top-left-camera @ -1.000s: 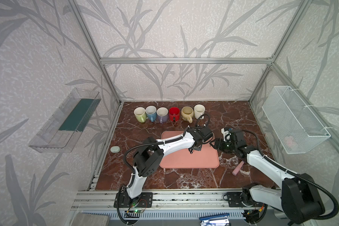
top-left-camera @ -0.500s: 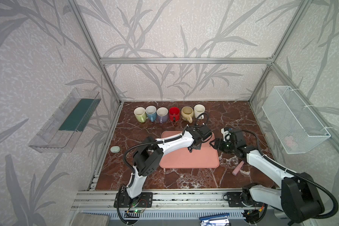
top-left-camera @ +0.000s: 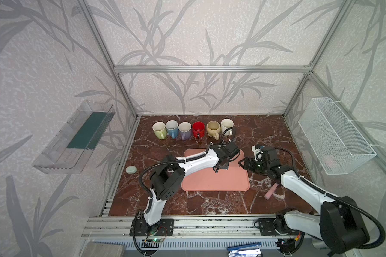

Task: Turn the mug right side up
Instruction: Pick up the mug from the tray.

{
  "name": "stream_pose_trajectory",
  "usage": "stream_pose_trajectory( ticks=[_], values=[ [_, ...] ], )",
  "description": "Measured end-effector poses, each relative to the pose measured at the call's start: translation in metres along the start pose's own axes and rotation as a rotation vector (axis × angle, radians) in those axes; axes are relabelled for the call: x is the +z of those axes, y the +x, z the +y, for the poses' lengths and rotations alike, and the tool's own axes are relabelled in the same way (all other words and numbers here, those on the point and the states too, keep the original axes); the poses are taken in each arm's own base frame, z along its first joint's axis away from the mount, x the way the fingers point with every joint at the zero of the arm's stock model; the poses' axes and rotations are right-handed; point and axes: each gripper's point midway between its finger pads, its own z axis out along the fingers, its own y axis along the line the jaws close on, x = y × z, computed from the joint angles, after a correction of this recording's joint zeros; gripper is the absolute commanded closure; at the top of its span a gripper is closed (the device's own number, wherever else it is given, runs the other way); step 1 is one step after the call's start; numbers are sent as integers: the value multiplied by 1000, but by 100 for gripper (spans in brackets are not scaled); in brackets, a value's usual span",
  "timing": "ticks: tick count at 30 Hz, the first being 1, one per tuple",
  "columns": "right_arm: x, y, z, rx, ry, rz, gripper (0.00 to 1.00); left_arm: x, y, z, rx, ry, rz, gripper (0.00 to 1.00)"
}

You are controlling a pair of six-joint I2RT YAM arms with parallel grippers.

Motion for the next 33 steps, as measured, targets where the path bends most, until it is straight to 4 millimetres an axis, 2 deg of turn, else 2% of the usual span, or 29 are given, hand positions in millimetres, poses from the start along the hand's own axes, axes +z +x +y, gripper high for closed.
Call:
stream_pose_trajectory(
  ticks=[10, 20, 26, 33],
  values=[
    [-3, 1, 9, -33, -54, -3, 36, -7, 9, 10, -11, 62, 8, 100],
    [-10, -2, 26, -87, -142, -38, 34, -26, 20, 35, -85, 191, 12, 100],
    [-16, -4, 37, -112, -198, -59, 34, -45, 14, 48, -153, 311, -64, 100],
    [-19, -3, 48, -120, -276, -76, 34, -71, 0, 51, -182, 416, -161, 100]
  ],
)
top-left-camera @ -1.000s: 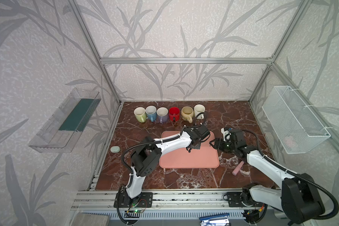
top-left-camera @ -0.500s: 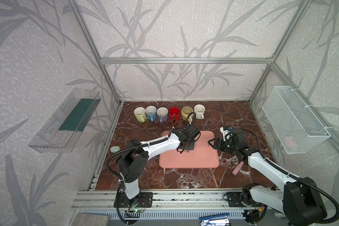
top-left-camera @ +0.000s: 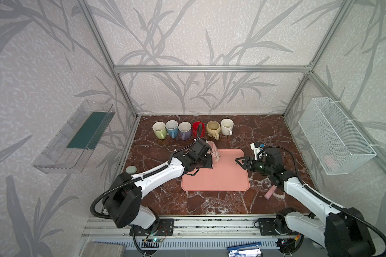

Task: Turn the mug right side up
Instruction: Pick up the mug from the tray.

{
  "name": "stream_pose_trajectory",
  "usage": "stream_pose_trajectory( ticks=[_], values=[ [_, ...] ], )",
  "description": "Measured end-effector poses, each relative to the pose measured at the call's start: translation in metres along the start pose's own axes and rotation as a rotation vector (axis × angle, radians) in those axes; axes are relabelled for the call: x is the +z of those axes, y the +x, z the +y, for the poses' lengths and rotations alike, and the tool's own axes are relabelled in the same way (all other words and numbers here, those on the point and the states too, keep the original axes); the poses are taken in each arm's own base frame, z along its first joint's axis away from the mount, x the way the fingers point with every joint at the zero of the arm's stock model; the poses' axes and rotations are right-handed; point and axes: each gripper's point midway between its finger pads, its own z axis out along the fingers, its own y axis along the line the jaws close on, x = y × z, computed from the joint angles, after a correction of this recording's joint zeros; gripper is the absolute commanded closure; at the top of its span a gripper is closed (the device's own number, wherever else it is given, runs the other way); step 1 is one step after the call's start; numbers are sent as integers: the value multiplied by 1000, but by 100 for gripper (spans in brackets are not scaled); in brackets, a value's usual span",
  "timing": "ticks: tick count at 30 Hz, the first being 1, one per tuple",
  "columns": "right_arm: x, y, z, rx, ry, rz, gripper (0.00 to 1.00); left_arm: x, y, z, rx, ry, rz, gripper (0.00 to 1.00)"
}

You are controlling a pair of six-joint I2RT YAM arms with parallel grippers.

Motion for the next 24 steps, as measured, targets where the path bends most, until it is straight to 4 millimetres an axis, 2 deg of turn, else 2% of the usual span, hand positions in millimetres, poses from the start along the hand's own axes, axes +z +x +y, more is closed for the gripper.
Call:
stream_pose_trajectory(
  ticks=[9, 16, 24],
  values=[
    [0, -5, 19, 8, -114, -29, 34, -27, -5, -7, -8, 101, -61, 100],
    [2, -9, 35, 8, -210, -49, 34, -56, -13, -8, -18, 180, -143, 100],
    [13, -8, 63, -2, -364, -36, 34, -69, -21, -2, -70, 257, -195, 100]
  ],
)
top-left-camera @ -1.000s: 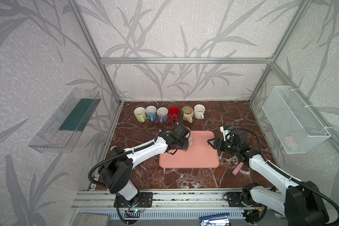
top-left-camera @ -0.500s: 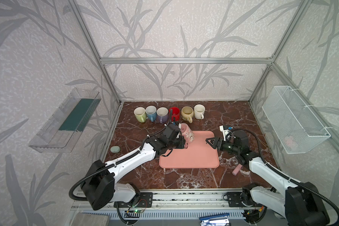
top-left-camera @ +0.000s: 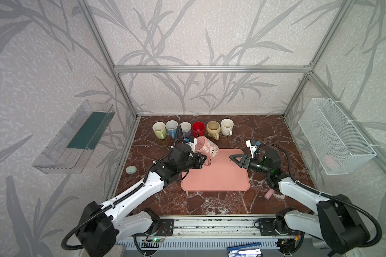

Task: Turn the mug right side up
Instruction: Pick up the mug from the tray.

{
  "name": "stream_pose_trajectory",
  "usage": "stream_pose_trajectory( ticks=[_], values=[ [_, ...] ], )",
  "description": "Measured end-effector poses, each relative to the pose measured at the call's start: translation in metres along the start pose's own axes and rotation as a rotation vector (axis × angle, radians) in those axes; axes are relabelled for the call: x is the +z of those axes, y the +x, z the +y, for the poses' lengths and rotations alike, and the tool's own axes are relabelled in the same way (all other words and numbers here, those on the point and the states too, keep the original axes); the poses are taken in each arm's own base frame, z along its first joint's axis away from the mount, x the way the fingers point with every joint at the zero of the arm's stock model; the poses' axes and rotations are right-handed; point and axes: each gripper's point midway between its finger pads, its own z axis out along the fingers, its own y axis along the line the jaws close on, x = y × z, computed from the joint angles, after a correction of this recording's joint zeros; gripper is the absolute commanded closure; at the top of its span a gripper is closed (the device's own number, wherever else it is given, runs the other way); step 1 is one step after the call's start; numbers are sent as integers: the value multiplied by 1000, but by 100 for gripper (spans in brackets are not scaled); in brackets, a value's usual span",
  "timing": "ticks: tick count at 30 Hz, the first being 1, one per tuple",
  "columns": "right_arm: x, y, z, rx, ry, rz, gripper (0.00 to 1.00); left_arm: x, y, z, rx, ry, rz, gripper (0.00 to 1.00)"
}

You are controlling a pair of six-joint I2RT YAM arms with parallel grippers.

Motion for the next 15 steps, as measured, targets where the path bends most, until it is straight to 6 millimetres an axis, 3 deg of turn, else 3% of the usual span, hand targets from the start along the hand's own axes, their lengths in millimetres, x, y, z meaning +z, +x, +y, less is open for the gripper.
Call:
stream_pose_trajectory(
  ticks=[7, 15],
  values=[
    [13, -3, 11, 32, -117, 3, 33, -8, -11, 4, -77, 79, -47, 100],
    [32, 1, 31, 24, -204, 39, 31, -21, -44, -7, -140, 197, -145, 100]
  ],
)
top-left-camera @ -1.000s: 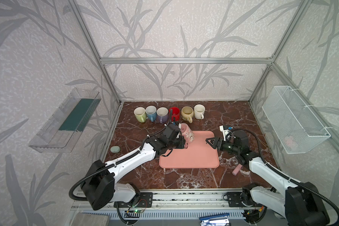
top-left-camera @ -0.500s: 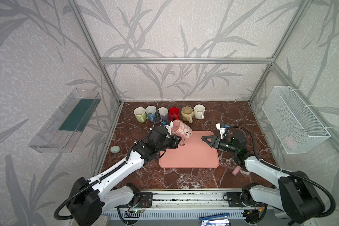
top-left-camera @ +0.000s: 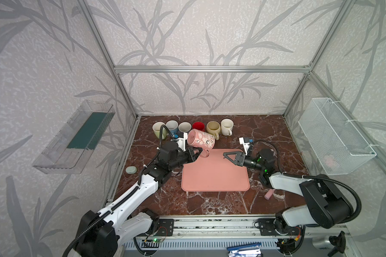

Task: Turn the mug right side up
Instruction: Pick up the mug from the tray, then place the mug at the top-right of the table.

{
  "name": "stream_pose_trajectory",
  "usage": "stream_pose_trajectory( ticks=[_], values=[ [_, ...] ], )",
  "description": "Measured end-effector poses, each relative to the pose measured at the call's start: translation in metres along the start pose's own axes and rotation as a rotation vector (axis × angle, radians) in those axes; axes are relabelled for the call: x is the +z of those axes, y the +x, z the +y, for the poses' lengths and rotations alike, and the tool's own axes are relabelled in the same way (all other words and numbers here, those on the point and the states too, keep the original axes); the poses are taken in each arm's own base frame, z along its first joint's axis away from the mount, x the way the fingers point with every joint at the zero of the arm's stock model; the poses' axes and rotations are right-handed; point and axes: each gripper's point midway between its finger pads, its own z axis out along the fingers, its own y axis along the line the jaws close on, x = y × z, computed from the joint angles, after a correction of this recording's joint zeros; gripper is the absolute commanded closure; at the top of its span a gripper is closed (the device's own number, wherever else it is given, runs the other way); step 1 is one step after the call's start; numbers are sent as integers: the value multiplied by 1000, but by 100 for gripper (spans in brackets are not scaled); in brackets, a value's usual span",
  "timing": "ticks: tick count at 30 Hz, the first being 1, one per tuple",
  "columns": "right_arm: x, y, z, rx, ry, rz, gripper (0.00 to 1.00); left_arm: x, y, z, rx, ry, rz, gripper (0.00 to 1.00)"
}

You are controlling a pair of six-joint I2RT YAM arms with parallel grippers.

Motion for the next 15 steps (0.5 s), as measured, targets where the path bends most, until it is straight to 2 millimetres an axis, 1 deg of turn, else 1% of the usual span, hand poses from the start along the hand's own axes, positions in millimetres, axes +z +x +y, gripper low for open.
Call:
stream_pose_trajectory(
  ticks=[7, 10, 15],
  values=[
    [23, -2, 13, 3, -67, 26, 31, -2, -10, -23, 1, 105, -28, 100],
    [32, -7, 21, 3, -95, 27, 31, -2, -14, -31, 1, 141, -40, 100],
    [41, -20, 32, 13, -143, 10, 31, 2, -17, -35, -11, 175, -44, 100]
  ],
)
